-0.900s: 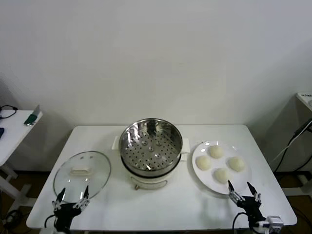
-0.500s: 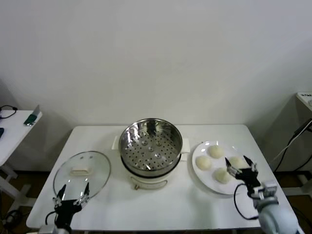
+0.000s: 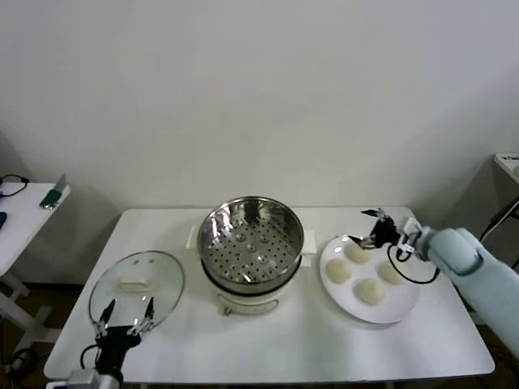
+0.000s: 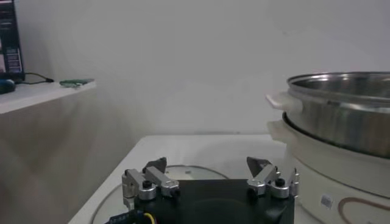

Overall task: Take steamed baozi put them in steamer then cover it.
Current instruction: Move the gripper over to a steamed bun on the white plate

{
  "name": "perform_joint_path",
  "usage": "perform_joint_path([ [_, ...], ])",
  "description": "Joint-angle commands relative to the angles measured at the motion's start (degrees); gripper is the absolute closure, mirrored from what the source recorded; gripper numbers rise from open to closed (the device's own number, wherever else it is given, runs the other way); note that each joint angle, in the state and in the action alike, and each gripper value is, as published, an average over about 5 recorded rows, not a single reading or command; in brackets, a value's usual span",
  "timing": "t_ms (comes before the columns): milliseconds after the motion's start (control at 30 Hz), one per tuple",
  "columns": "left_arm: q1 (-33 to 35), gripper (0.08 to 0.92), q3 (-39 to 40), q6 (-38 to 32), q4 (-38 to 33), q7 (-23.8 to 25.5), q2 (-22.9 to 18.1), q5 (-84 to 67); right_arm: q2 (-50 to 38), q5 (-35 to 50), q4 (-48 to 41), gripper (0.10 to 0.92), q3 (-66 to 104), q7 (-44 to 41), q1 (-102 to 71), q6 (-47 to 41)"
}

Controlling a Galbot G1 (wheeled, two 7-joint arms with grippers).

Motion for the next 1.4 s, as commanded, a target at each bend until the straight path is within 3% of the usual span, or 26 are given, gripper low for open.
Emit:
perform_joint_path([
  [33, -0.17, 0.177, 0.28, -0.12, -0.28, 0.18, -0.27, 0.18, 2.81, -5.39, -17.22, 0.203, -43.63, -19.93, 39.08, 8.65],
  [567, -0.07, 0.177, -0.17, -0.48, 0.46, 0.34, -0.02, 0.3, 15.18, -2.43, -24.96, 0.203, -38.32, -15.28, 27.13, 0.9],
  [1400, 0.61, 0.177, 0.17, -1.01, 1.34, 0.38, -0.29, 0.99, 21.26, -5.02, -35.53, 0.203, -29.12, -13.95, 16.83, -0.4],
])
